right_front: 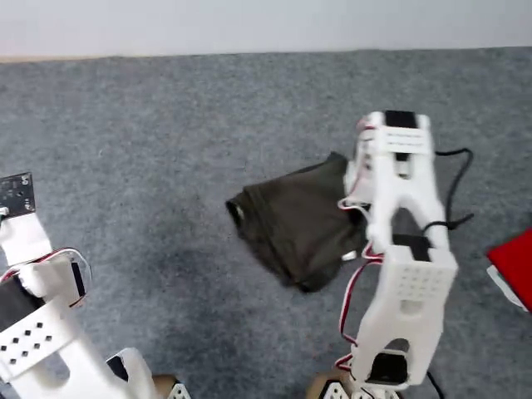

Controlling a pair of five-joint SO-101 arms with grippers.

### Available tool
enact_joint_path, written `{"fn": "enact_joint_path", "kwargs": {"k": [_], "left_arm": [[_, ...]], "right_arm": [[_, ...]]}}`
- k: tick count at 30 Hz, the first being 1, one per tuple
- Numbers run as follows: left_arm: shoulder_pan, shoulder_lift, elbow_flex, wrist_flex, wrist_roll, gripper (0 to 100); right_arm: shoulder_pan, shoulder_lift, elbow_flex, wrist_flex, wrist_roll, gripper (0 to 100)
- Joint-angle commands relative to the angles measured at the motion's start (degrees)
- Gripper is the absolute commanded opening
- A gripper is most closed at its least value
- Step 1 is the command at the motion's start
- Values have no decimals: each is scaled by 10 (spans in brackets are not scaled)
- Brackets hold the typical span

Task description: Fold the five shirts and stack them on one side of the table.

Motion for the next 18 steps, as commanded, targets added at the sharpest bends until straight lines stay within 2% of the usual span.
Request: {"fn": "enact_joint_path", "kwargs": {"k": [1, 5, 10, 13, 18], "left_arm": [[1, -11, -2, 5, -1, 3], [1, -11, -1, 5, -1, 3], [1, -11, -1, 5, -1, 3], [1, -11, -1, 5, -1, 3], [1, -8, -1, 5, -1, 3]], "right_arm": [[51, -41, -25, -44, 106, 9], [72, -44, -25, -71, 171, 9], [63, -44, -25, -73, 207, 13], [55, -45, -25, -43, 208, 87], [51, -72, -63, 29, 142, 236]]}}
